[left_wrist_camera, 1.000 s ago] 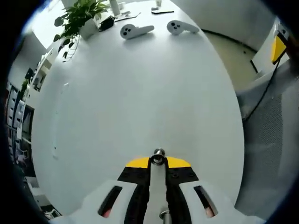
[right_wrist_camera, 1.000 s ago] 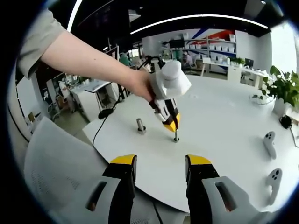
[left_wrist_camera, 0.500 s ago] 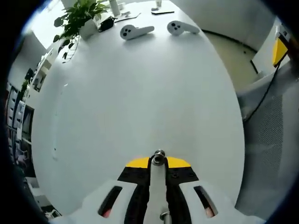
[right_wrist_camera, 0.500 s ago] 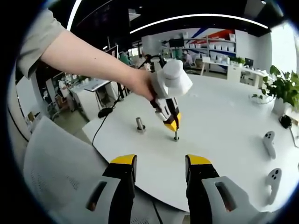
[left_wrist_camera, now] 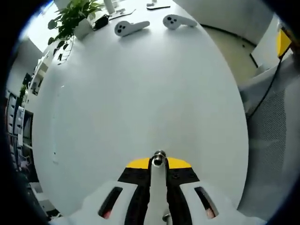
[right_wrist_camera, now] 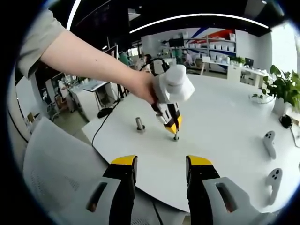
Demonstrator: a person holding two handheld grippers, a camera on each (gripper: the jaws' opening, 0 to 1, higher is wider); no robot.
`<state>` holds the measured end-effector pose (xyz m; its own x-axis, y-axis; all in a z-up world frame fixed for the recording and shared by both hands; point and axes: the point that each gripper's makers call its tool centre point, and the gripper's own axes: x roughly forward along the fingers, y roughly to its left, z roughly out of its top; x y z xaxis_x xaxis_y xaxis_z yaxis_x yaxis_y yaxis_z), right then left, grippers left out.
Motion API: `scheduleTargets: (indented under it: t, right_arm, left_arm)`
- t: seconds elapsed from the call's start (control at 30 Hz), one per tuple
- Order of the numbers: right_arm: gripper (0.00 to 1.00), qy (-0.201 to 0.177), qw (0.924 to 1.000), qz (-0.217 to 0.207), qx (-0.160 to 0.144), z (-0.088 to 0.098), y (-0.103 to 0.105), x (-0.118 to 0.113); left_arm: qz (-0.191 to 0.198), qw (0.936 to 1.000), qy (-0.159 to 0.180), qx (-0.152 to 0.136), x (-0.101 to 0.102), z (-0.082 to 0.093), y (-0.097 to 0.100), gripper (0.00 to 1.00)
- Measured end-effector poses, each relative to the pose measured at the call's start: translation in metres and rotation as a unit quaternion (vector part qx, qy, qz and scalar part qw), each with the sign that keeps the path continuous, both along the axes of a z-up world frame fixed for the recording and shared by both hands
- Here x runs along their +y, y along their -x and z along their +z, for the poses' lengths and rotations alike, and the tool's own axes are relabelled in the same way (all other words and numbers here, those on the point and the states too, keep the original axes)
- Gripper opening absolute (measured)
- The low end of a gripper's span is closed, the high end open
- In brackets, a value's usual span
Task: Place the washer onto the threaded stud by aligning its center hole with the stud, sliding it down to the base, and recovering from edge contact or off-axis alignment until the washer reaches the visible bottom stop.
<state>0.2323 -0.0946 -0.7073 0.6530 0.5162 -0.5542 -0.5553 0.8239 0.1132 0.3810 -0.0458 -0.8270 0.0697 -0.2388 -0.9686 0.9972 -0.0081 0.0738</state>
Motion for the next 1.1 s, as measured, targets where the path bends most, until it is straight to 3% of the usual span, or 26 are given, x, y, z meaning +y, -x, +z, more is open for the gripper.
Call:
scheduleTargets:
  t: [0.5, 0.77, 1.0, 1.1]
  right_arm:
    - [0.43, 0.001, 1.0, -0.005, -0.001, 0.0, -0.001, -0.002]
    - [0.43, 0.0, 1.0, -0.003, 0.0, 0.0, -0.001, -0.001]
    - [0.43, -0.001, 1.0, -0.003, 0.0, -0.001, -0.001, -0.001]
    - [0.43, -0.001, 1.0, -0.003, 0.0, 0.0, -0.001, -0.001]
  left_arm:
    - [0.018, 0.9994, -0.016, 0.026, 0.003, -0.024, 0.009, 0.09]
    - [0.006, 0.9992, -0.029, 0.029, 0.009, -0.037, 0.013, 0.09]
    - [0.011, 0.9993, -0.018, 0.029, 0.007, -0.038, 0.011, 0.1]
    - [0.013, 0.9993, -0.017, 0.031, 0.008, -0.038, 0.011, 0.15]
